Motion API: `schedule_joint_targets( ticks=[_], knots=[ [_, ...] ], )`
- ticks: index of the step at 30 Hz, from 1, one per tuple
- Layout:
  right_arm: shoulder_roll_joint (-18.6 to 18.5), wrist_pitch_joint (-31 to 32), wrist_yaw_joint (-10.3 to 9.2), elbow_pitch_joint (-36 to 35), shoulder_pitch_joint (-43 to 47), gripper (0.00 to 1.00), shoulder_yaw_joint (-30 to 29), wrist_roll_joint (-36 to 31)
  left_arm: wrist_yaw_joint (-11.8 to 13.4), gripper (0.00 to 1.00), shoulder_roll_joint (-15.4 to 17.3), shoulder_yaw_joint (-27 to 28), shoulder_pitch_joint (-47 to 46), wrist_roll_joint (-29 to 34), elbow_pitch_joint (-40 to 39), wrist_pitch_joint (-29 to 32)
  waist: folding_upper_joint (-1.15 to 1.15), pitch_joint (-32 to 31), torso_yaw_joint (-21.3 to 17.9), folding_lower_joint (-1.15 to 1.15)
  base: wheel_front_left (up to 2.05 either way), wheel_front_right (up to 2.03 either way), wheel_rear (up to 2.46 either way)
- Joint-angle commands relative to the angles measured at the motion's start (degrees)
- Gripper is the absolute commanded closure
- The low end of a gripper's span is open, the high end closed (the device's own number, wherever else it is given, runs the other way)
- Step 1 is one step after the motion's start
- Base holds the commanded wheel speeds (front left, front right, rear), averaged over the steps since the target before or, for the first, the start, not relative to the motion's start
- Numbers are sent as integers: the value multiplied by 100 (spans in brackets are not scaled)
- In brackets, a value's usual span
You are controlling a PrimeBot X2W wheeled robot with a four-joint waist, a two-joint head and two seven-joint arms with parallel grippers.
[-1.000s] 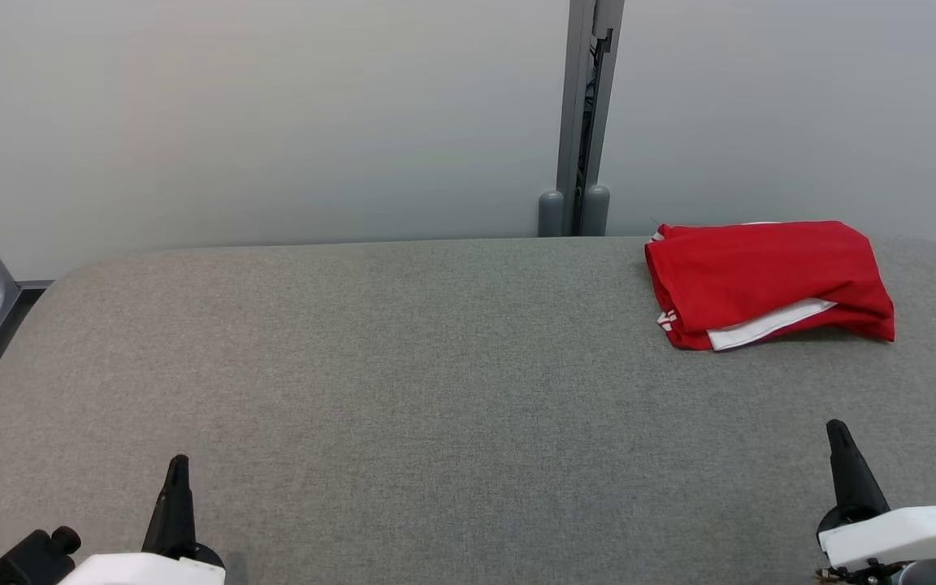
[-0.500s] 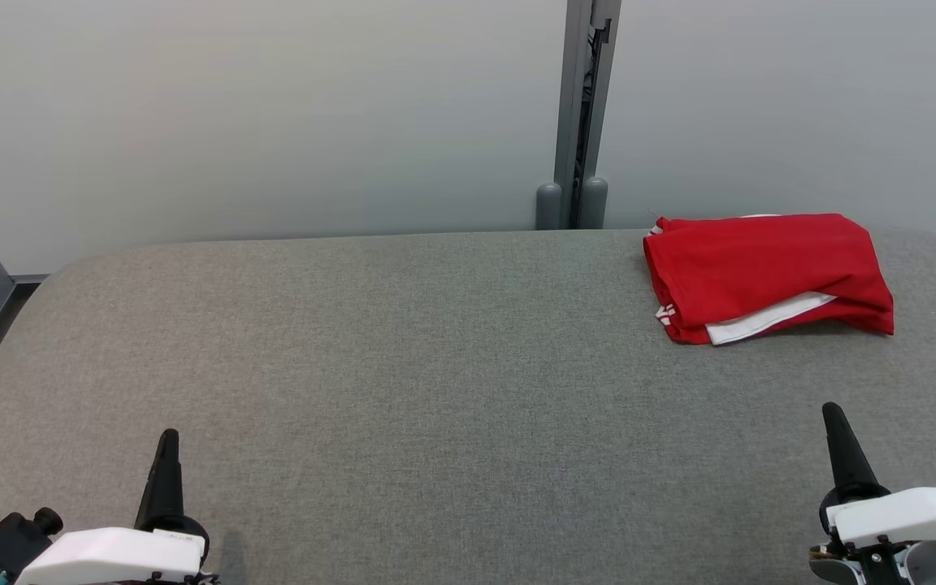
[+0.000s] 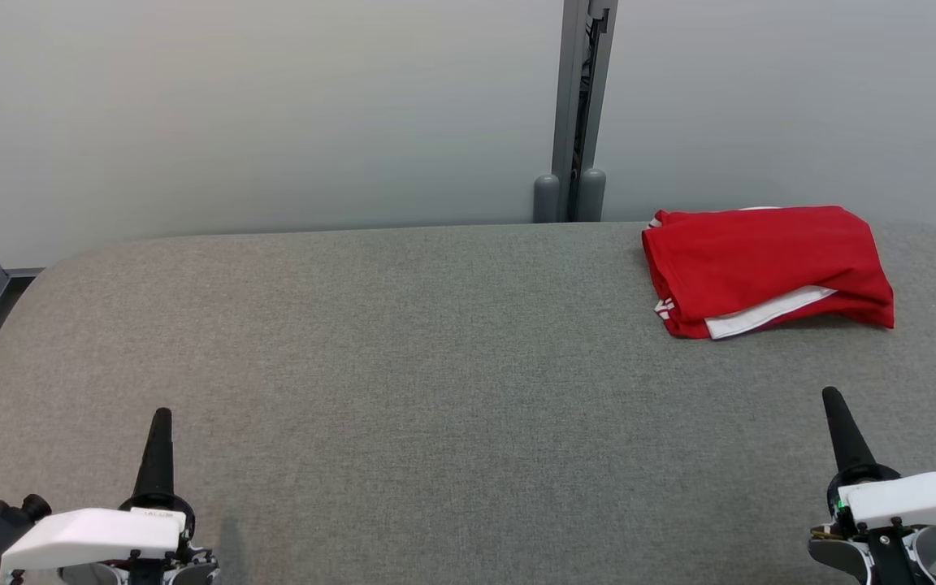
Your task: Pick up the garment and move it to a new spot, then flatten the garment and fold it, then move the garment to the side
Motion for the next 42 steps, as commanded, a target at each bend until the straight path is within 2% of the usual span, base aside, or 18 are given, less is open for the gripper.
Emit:
schedule_joint_targets(
  ticks=[1,17,42],
  knots=[
    [-26,43,11,-25,-154,100,-42,157,4,100,30,47,-207,-149,-63,45,0,10,-4,0,0,0,0],
    [26,268,12,5,-310,100,-106,975,5,100,35,158,-420,-993,-66,302,0,104,-38,0,0,0,0],
    [89,538,13,44,-501,100,-193,1944,7,100,40,292,-668,-1989,-62,612,0,236,-87,0,0,0,0]
  ],
)
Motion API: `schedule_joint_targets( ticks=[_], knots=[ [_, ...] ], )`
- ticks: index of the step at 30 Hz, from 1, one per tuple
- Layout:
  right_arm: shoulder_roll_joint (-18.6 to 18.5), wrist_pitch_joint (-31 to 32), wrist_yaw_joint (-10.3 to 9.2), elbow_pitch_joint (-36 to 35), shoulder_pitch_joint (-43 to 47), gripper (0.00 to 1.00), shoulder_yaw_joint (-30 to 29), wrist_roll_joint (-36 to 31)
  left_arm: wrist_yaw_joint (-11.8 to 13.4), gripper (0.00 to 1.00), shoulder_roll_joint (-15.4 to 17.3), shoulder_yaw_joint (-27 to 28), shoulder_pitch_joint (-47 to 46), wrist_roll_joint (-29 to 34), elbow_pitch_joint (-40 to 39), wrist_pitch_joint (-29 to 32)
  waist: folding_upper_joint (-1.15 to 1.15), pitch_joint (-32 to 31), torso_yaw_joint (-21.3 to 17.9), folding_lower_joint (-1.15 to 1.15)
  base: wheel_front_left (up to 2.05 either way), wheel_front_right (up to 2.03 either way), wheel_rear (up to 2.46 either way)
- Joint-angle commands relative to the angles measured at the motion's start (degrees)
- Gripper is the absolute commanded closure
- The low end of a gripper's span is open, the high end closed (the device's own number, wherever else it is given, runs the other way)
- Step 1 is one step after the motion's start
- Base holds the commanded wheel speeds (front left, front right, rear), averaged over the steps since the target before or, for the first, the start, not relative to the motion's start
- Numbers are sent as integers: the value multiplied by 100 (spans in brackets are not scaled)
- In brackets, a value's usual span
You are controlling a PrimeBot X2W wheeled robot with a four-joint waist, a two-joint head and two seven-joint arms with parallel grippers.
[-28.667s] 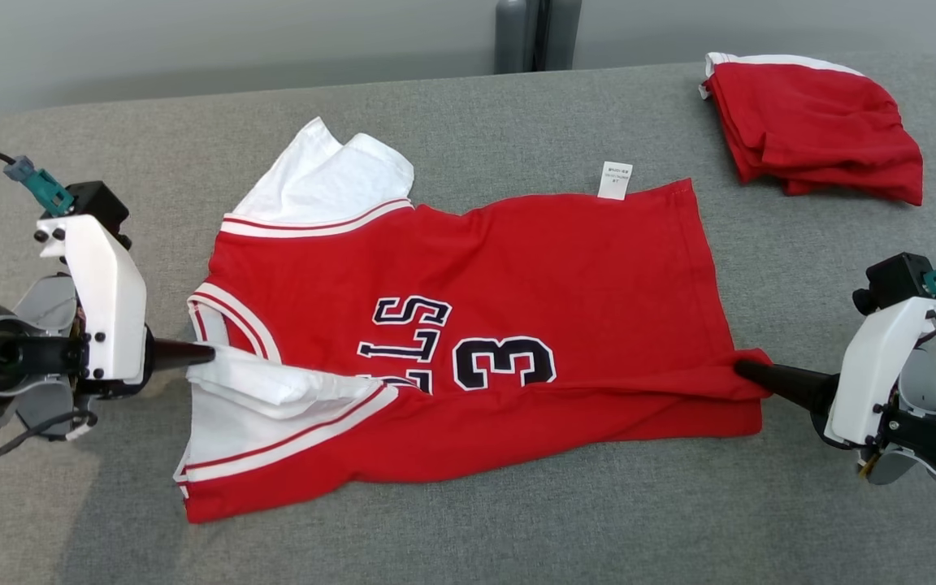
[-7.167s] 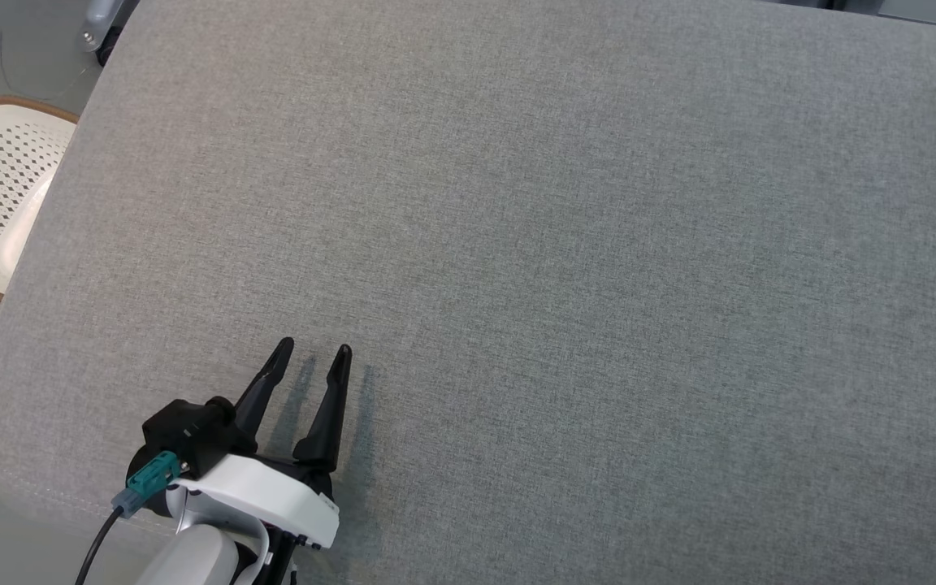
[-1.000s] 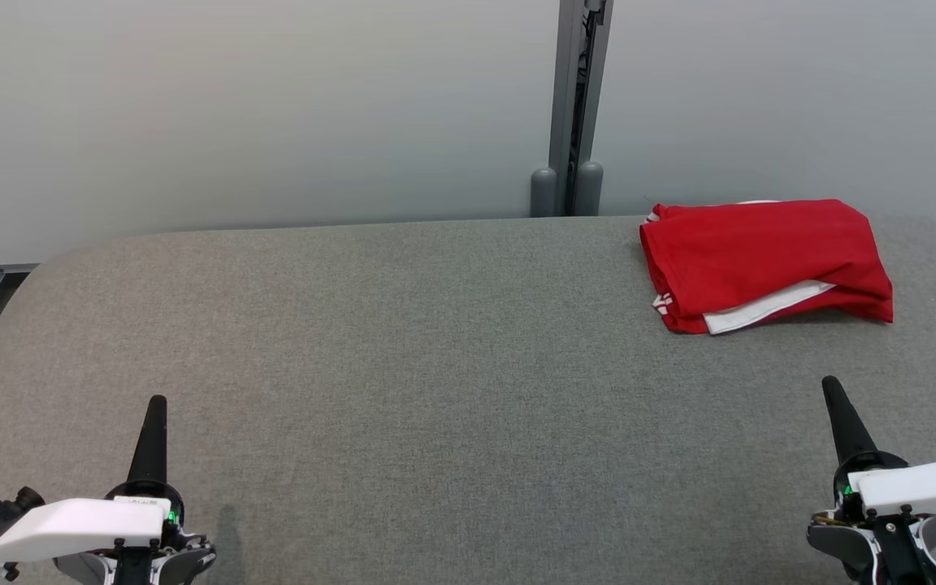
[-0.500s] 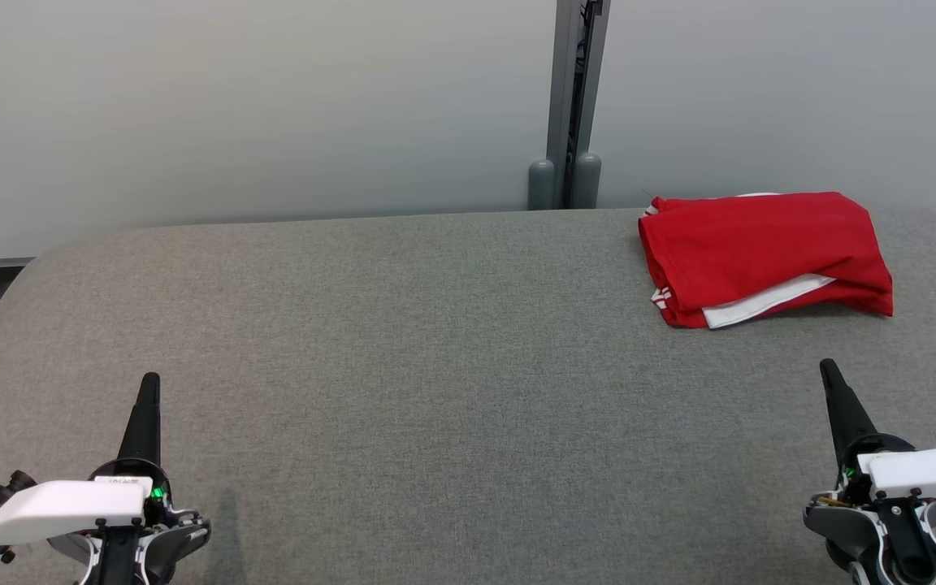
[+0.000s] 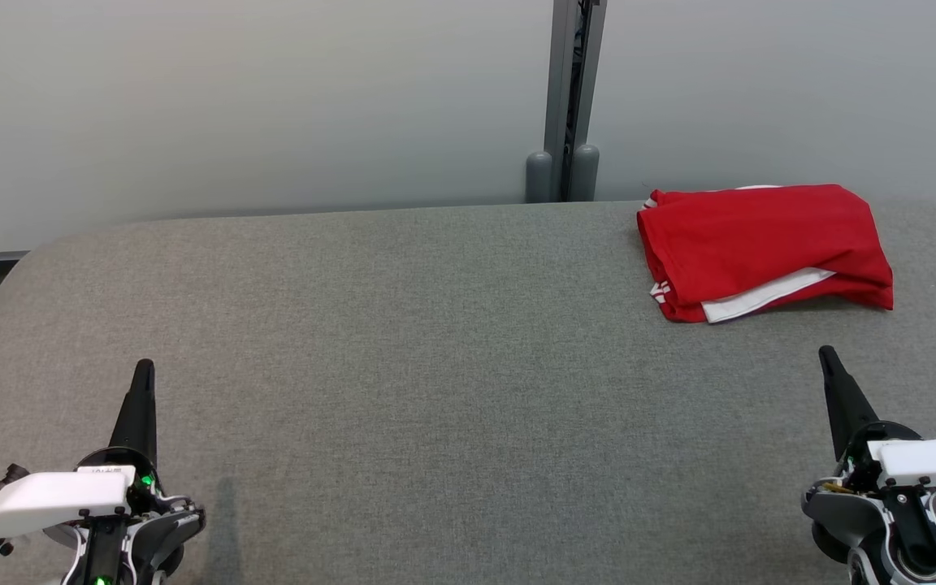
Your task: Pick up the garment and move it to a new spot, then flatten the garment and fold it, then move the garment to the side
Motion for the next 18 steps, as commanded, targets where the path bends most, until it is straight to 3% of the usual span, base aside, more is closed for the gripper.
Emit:
schedule_joint_targets(
  ticks=[1,18],
  knots=[
    [1,62,13,18,-61,100,-40,113,6,100,29,34,-147,-101,-31,43,0,7,-3,0,0,0,0],
    [16,184,14,35,-145,100,-68,547,7,100,31,93,-257,-553,-29,177,0,81,-30,0,0,0,0]
  ],
)
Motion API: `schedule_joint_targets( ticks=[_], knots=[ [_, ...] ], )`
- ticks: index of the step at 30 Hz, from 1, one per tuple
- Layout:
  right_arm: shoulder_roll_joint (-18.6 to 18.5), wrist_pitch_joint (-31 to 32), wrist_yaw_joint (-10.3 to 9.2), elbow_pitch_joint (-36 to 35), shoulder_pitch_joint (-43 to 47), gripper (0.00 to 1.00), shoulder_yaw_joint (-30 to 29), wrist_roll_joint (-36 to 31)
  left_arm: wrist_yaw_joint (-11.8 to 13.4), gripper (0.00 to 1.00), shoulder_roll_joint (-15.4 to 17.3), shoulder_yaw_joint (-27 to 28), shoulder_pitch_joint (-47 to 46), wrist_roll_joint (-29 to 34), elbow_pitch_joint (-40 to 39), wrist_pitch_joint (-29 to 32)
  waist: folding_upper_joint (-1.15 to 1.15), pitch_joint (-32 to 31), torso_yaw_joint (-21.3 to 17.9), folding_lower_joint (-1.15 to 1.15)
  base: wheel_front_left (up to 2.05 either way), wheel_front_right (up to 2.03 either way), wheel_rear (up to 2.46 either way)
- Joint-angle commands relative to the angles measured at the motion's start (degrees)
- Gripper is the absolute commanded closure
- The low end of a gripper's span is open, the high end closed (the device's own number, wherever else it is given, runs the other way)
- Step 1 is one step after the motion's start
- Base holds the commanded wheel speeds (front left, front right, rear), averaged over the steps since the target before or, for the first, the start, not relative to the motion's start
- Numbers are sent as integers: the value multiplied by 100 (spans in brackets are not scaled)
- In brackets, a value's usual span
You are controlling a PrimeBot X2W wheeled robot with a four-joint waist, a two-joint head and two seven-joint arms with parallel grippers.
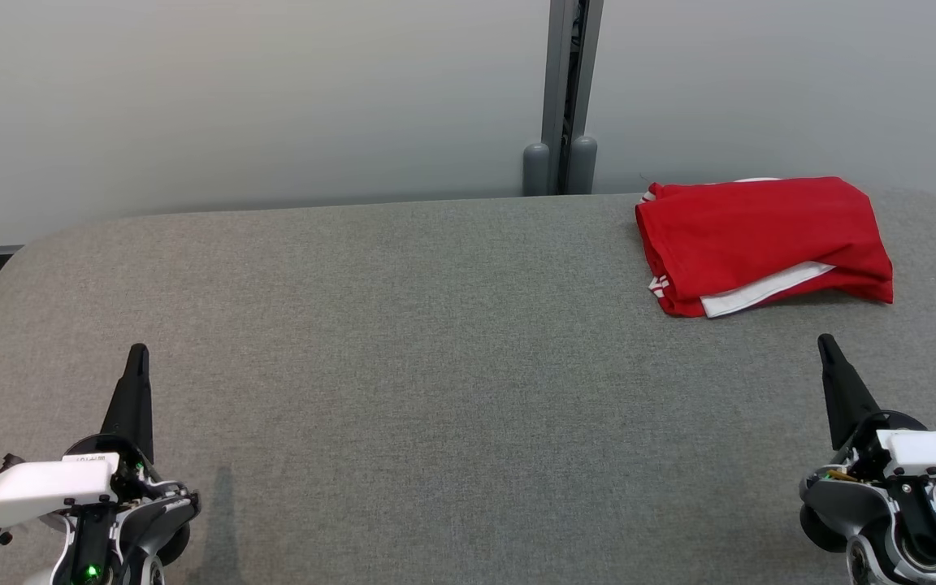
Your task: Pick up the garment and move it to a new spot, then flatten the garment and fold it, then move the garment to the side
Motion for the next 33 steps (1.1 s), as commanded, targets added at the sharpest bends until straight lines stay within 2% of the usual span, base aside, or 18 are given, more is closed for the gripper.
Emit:
schedule_joint_targets(
  ticks=[1,33],
  knots=[
    [-30,33,14,22,-27,100,-10,6,7,100,28,15,-115,-3,-23,7,0,0,0,0,0,0,0],
    [-31,33,14,22,-27,100,-10,4,7,100,28,14,-115,-2,-23,7,0,0,0,0,0,0,0]
  ],
)
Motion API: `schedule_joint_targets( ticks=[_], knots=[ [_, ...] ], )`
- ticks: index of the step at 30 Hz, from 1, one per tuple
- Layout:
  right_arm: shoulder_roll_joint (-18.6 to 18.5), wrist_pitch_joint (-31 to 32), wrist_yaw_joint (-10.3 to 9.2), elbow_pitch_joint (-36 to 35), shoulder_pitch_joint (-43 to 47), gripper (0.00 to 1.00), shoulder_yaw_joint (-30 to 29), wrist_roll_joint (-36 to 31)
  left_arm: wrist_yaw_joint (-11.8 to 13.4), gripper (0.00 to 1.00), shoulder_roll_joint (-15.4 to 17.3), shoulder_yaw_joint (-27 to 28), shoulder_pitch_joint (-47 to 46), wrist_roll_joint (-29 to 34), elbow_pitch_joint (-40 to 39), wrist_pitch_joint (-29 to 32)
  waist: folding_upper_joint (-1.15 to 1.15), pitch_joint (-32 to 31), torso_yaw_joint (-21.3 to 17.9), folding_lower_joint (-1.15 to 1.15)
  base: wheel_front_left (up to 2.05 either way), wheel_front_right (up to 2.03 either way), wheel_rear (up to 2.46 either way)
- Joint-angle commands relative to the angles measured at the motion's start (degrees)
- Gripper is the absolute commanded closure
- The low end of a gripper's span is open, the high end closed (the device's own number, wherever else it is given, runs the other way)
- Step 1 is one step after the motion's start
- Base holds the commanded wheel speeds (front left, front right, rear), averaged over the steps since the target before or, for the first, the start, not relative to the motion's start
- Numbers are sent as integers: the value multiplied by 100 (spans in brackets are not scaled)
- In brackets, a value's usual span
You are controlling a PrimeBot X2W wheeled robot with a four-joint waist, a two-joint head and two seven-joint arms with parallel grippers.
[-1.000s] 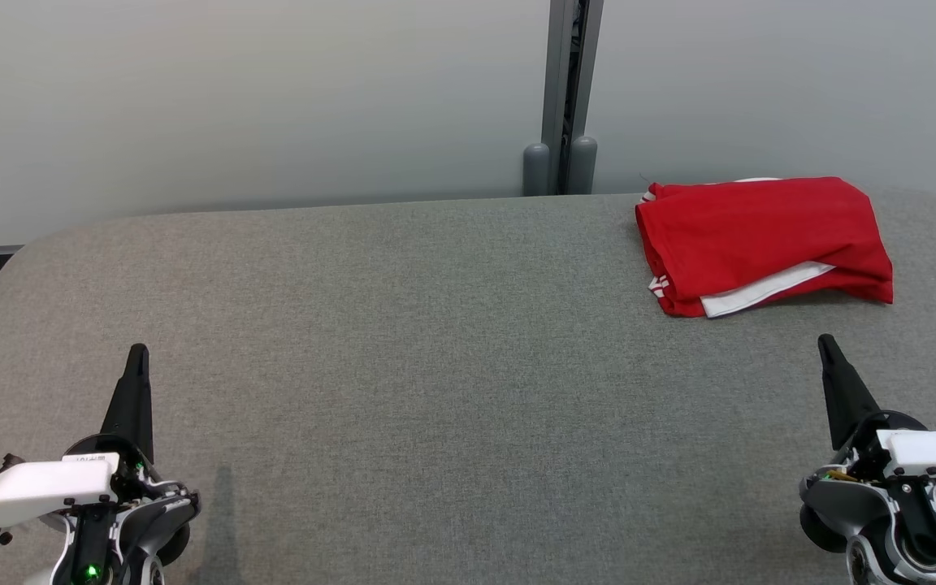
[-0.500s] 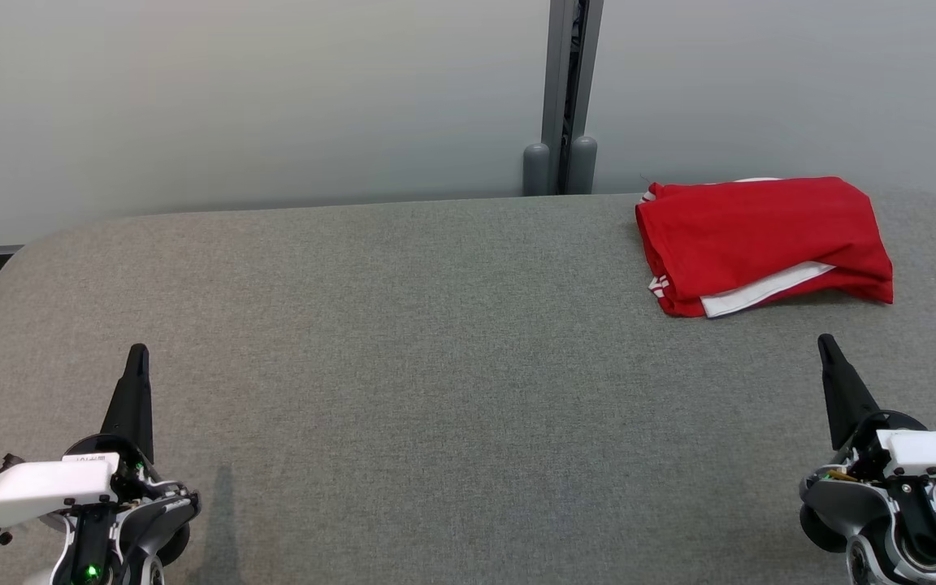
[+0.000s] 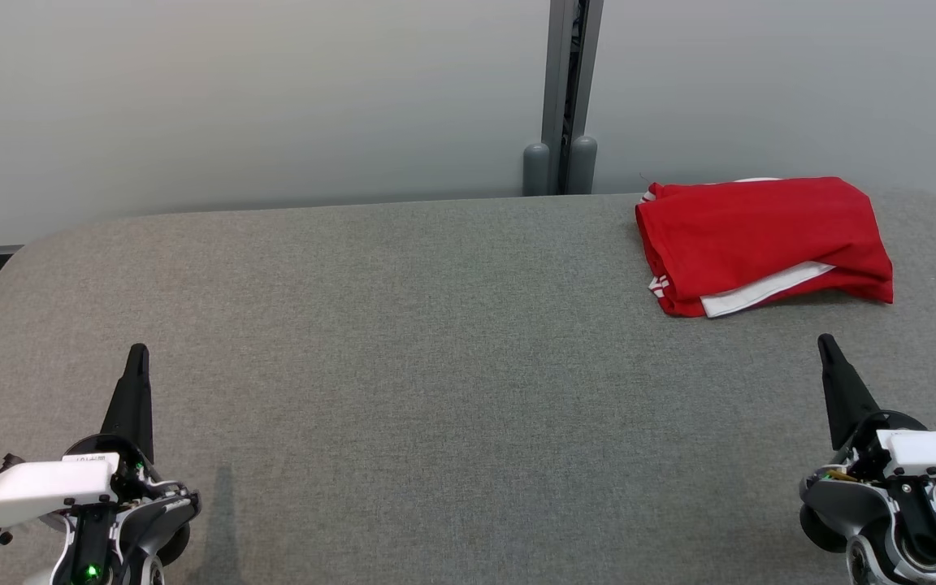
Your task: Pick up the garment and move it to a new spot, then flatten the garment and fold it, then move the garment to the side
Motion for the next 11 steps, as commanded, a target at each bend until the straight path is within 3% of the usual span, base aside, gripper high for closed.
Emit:
schedule_joint_targets(
  ticks=[1,11],
  knots=[
    [-32,33,14,22,-27,100,-8,1,7,100,28,13,-115,-2,-23,7,0,0,0,0,0,0,0],
    [-32,33,14,22,-27,100,-9,1,6,100,28,13,-115,-2,-23,7,0,0,0,0,0,0,0]
  ],
)
